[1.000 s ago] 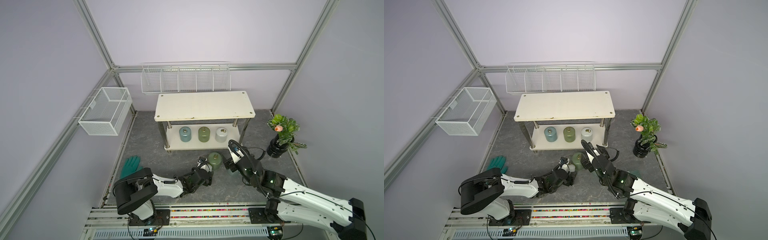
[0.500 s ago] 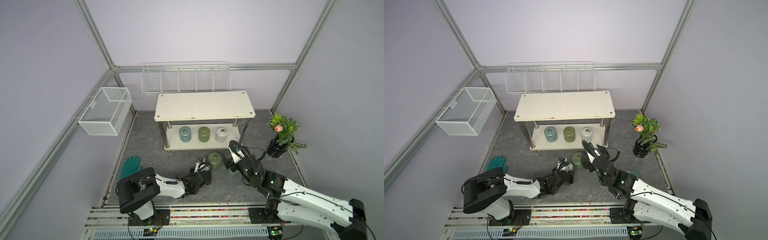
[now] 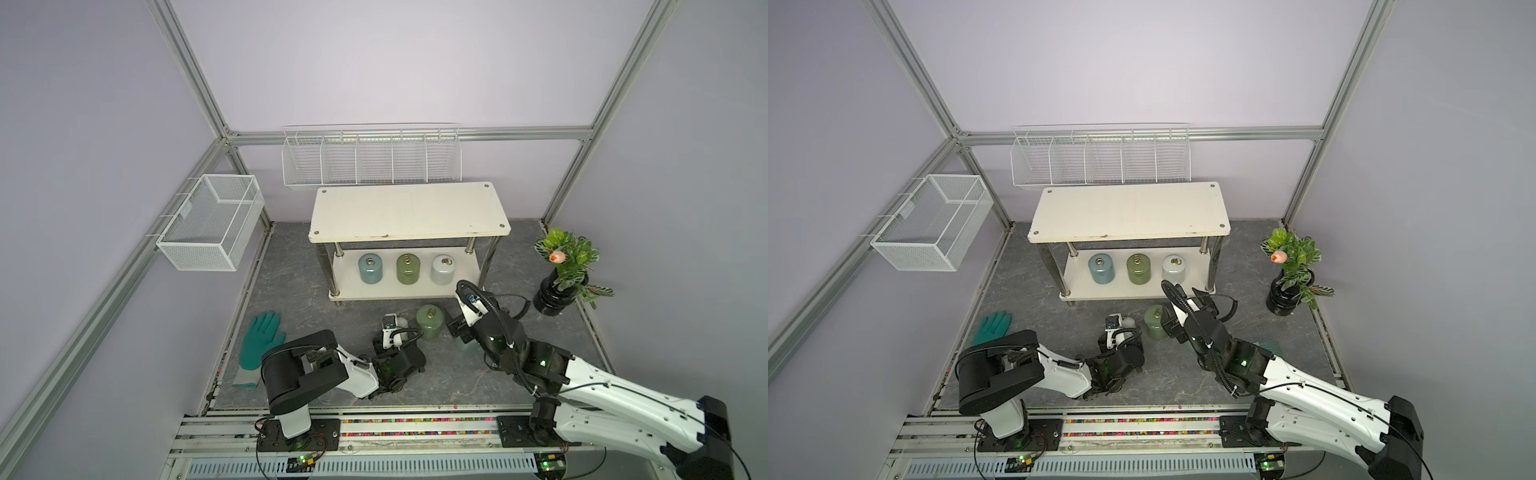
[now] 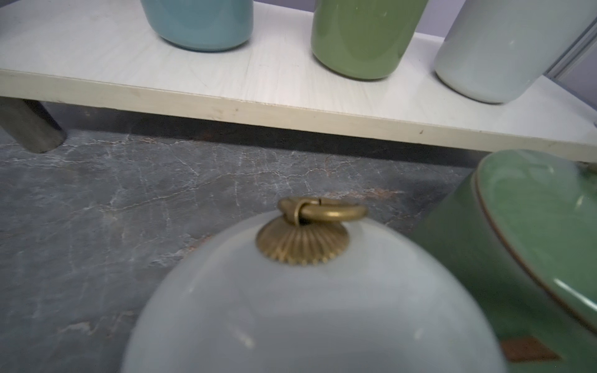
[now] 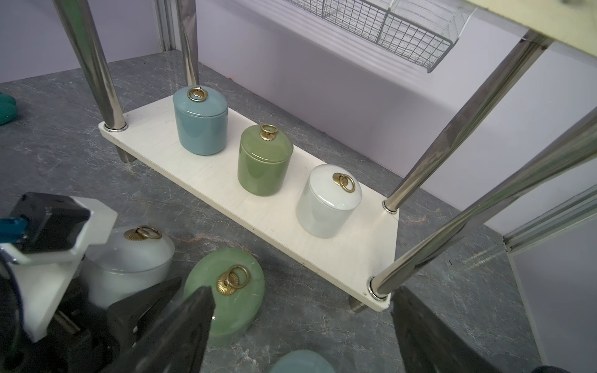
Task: Remove the tea canisters from the shelf
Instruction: Place the tea canister at the center of the board.
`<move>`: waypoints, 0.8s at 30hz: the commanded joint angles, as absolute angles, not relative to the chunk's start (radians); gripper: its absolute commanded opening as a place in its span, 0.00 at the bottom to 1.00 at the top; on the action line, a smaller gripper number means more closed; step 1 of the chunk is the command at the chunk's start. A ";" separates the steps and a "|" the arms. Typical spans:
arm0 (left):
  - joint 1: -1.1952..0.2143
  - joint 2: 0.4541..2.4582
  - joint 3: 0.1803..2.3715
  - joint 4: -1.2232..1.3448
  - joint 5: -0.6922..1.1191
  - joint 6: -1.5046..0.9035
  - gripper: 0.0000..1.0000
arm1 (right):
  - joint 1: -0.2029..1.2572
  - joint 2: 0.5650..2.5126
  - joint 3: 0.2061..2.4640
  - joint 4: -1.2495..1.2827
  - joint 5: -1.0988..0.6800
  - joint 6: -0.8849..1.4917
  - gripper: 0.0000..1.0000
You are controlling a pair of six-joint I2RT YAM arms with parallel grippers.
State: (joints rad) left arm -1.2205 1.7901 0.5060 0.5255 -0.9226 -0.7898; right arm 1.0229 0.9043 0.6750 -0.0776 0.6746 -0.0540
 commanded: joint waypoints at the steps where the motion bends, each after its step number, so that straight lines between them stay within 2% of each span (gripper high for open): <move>1: -1.201 2.007 0.410 0.124 -0.745 -0.844 0.73 | 1.028 0.920 0.710 -0.073 0.663 -0.066 0.89; 24: -1.273 2.134 0.479 -0.015 -0.748 -0.924 0.86 | 1.030 0.870 0.696 -0.078 0.644 -0.052 0.89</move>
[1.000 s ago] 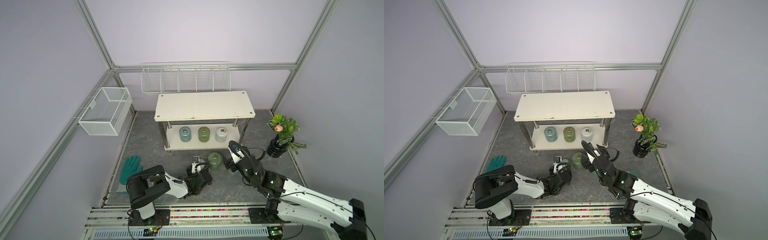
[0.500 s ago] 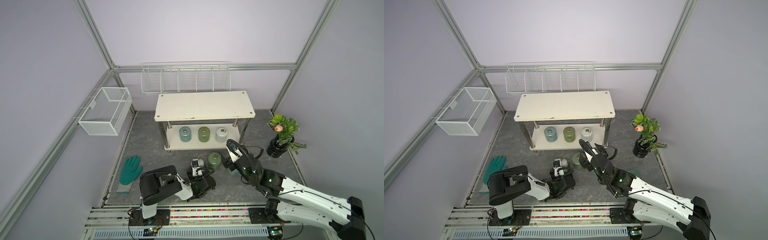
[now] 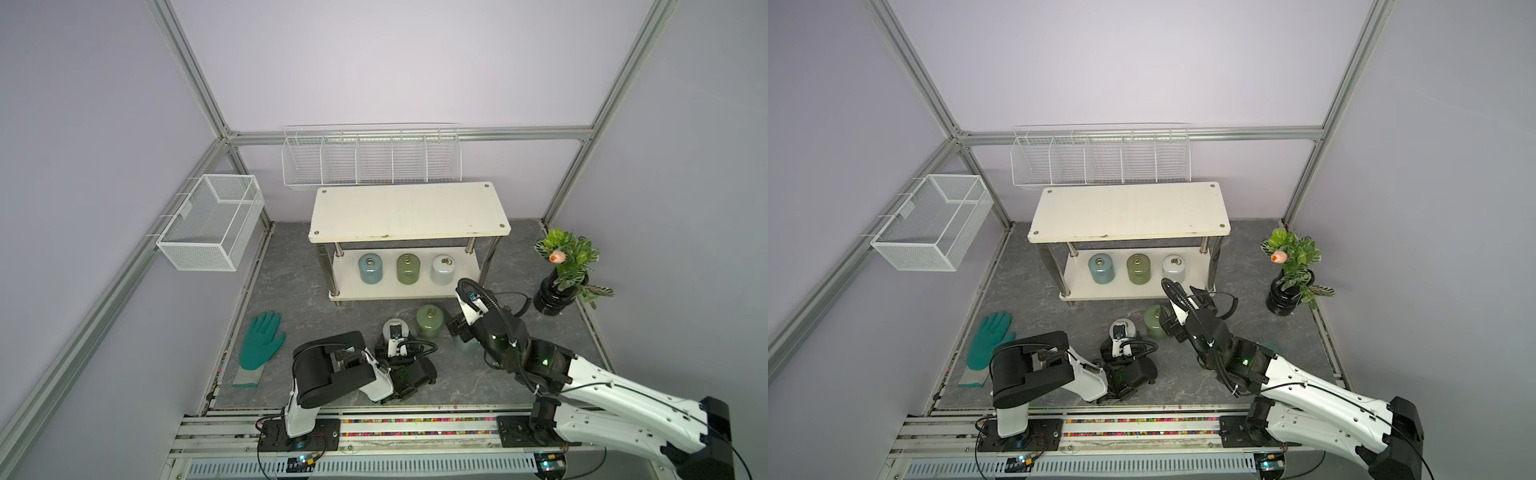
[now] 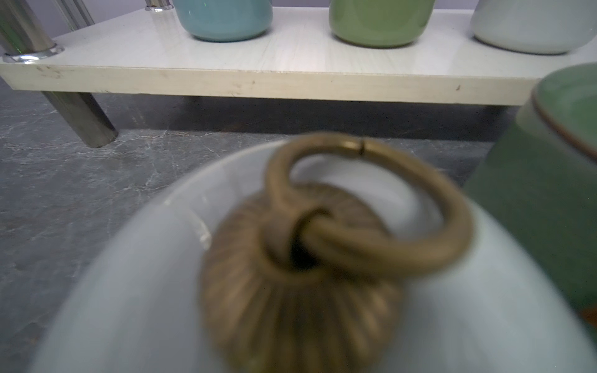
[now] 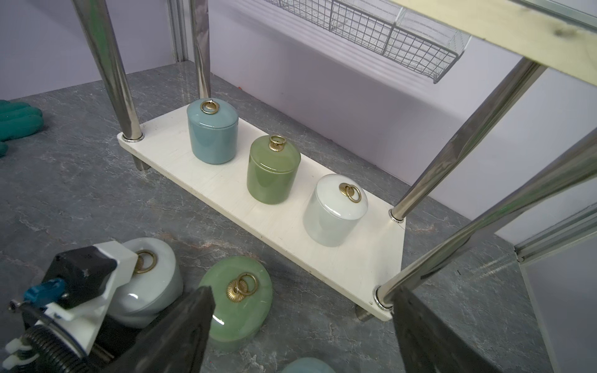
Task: Remove the tea canisters from the shelf
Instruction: Place the tea canister at the center of the board.
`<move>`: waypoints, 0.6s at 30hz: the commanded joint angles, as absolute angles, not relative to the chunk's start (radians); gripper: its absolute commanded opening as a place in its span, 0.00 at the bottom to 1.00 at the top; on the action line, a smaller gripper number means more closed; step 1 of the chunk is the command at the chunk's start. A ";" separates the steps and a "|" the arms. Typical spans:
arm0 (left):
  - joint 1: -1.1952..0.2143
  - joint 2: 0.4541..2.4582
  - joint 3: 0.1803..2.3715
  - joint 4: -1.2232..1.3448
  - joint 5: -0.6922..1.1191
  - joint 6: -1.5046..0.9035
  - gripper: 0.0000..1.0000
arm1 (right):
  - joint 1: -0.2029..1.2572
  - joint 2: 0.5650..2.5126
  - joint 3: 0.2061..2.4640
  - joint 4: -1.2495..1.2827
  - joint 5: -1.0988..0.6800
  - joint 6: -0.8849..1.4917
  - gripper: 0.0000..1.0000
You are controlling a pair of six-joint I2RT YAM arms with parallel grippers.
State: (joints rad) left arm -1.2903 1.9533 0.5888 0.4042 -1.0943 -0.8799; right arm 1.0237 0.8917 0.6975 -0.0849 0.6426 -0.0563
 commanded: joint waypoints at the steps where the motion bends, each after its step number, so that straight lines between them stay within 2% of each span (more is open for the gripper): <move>1: -1.275 2.132 0.477 -0.016 -0.751 -0.926 0.87 | 1.030 0.866 0.694 -0.075 0.646 -0.053 0.89; 6: -1.308 2.088 0.458 -0.038 -0.781 -0.967 0.96 | 1.030 0.868 0.692 -0.076 0.647 -0.055 0.89; 18: -1.413 1.912 0.502 -0.267 -0.862 -1.075 0.99 | 1.029 0.875 0.688 -0.060 0.646 -0.054 0.89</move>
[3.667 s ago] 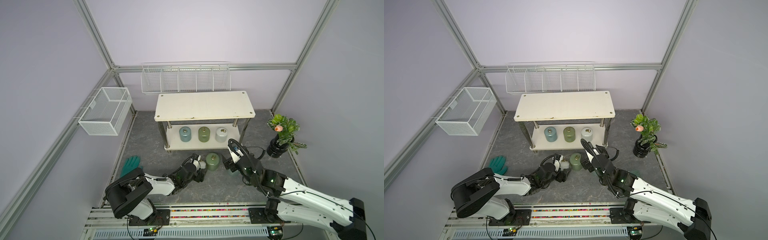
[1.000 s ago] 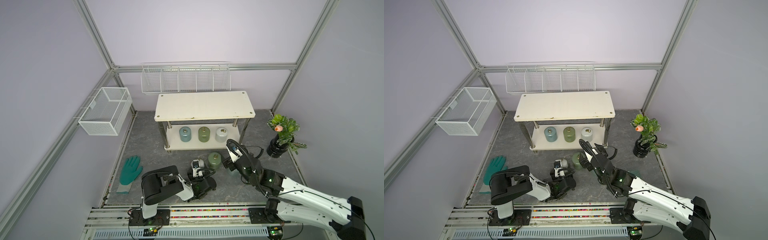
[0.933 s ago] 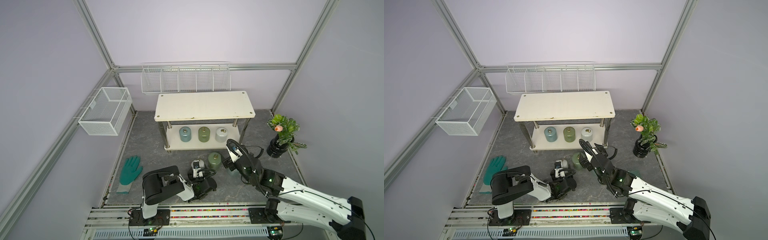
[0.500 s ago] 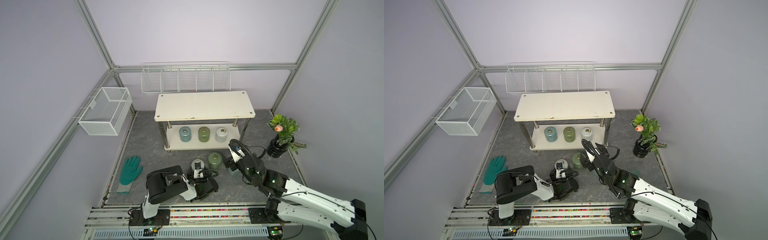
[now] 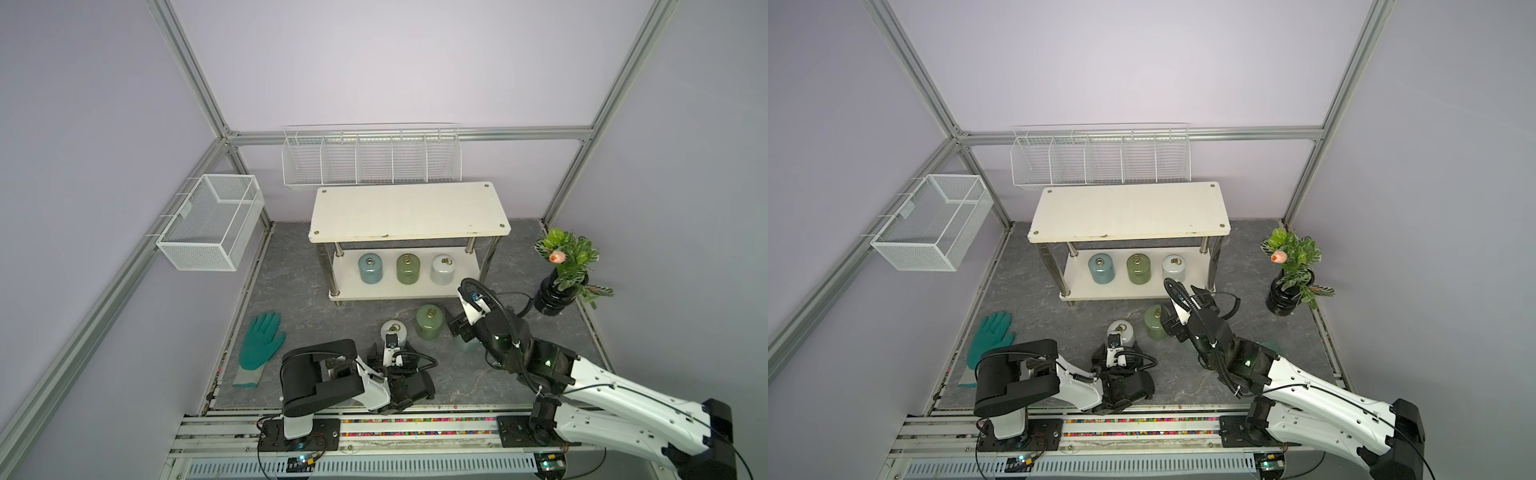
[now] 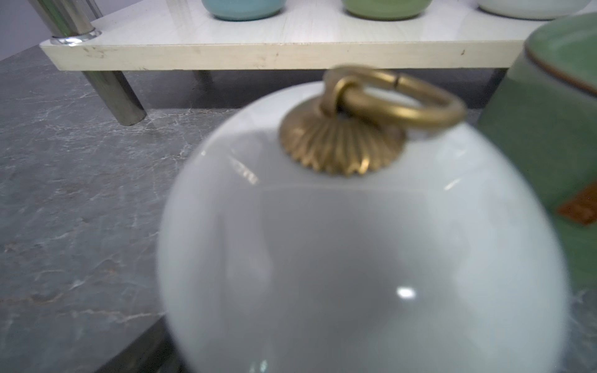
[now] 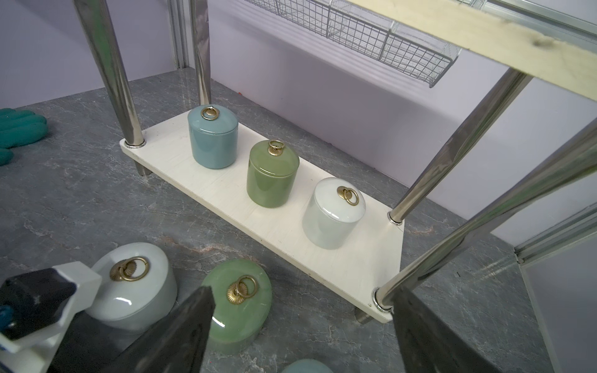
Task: Remove the tea canisters from the shelf
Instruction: Place the tea canister at the center of the board.
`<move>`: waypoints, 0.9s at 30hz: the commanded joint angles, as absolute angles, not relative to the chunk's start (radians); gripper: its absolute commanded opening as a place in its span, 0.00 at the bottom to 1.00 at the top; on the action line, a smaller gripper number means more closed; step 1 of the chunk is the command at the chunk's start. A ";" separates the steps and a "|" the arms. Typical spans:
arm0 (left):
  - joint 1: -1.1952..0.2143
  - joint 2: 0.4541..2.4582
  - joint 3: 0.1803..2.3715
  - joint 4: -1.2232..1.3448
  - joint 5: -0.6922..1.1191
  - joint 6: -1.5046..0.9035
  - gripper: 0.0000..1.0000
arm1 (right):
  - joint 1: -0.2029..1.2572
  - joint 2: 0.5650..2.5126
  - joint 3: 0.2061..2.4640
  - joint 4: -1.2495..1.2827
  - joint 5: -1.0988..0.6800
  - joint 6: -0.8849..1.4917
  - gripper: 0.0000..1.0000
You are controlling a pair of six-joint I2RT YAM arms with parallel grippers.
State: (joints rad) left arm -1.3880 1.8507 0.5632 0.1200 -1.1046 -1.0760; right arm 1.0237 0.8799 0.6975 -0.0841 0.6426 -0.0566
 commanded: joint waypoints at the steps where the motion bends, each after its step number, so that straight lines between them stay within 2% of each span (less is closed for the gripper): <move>1: -1.415 1.900 0.501 -0.275 -0.862 -1.075 0.99 | 1.029 0.877 0.687 -0.059 0.646 -0.053 0.89; 13: -1.440 1.779 0.537 -0.409 -0.913 -1.168 1.00 | 1.030 0.908 0.685 -0.048 0.643 -0.059 0.89; 27: -1.444 1.616 0.445 -0.369 -0.873 -1.164 1.00 | 1.030 0.909 0.686 -0.040 0.639 -0.066 0.89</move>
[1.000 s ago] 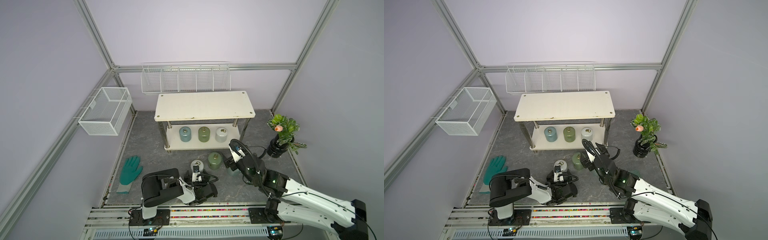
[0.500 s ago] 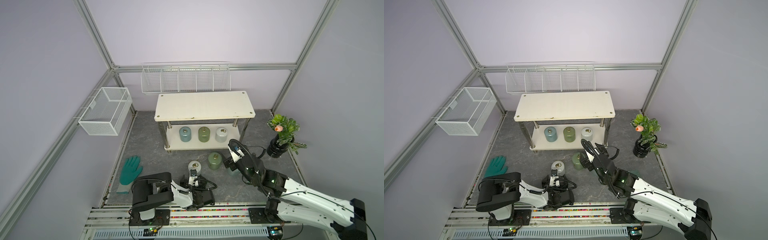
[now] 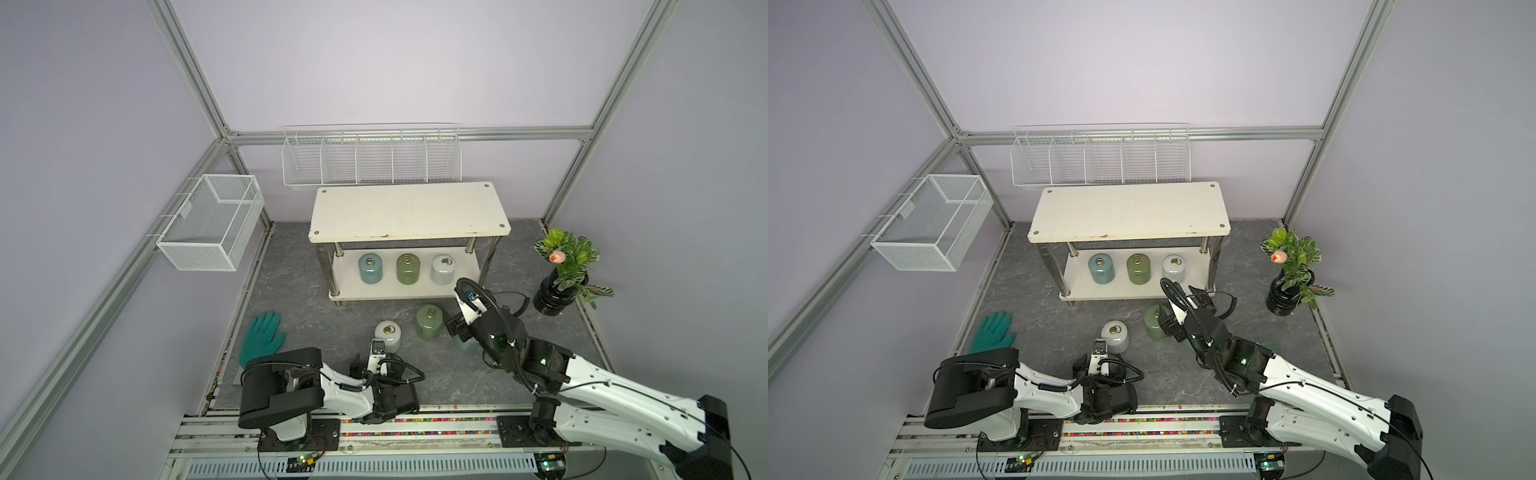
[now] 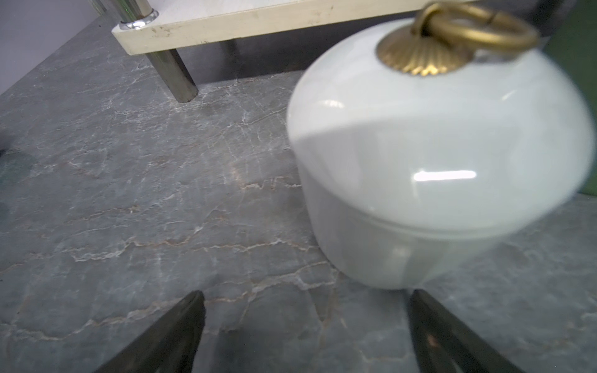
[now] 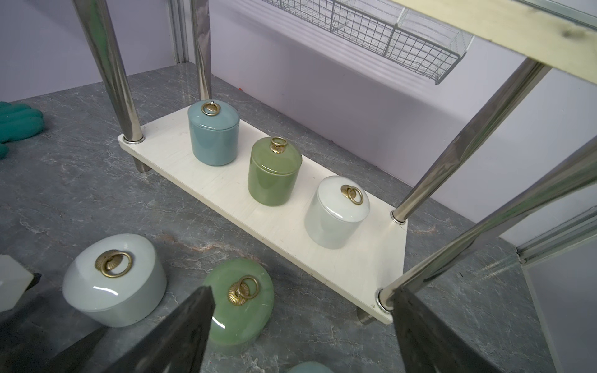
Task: Remove the tea canisters from the shelf
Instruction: Place the tea canister at the center of the board, then pick up the tea canister from the shelf.
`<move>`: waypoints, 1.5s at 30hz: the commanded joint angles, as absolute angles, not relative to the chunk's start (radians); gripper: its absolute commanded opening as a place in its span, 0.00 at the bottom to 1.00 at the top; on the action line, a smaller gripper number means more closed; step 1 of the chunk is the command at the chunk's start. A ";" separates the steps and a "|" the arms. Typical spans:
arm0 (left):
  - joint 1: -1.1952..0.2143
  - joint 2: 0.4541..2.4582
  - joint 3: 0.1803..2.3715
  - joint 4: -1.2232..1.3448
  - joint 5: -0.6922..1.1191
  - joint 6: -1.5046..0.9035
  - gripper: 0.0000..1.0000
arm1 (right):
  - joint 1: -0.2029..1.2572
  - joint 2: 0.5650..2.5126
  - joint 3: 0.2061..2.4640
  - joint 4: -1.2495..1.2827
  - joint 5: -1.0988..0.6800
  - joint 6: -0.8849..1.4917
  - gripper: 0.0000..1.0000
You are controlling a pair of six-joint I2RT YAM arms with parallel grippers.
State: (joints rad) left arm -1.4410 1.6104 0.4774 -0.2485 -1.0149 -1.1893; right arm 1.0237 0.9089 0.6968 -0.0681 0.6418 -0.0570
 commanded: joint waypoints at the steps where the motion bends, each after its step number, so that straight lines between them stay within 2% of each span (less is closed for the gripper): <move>1: -1.445 1.608 0.447 -0.373 -0.874 -1.163 1.00 | 1.030 0.909 0.687 -0.038 0.639 -0.066 0.89; 12: -1.446 1.446 0.423 -0.458 -0.901 -1.206 1.00 | 1.029 0.940 0.692 -0.040 0.638 -0.074 0.89; 22: -1.447 1.324 0.492 -0.627 -0.972 -1.214 1.00 | 1.030 0.954 0.661 -0.029 0.661 -0.061 0.89; 30: -1.446 1.021 0.540 -0.781 -1.055 -1.197 1.00 | 1.029 0.962 0.634 -0.038 0.678 -0.032 0.89; 38: -1.445 0.706 0.498 -0.640 -1.102 -0.938 1.00 | 1.013 0.959 0.632 -0.101 0.763 0.013 0.89; 45: -1.434 0.623 0.513 -0.587 -1.171 -0.816 1.00 | 0.978 0.994 0.625 -0.084 0.712 0.048 0.89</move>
State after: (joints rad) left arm -1.4403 0.6426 0.5159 -0.6216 -1.1114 -0.8978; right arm 0.9920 0.9829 0.6403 -0.0898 0.7227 0.0109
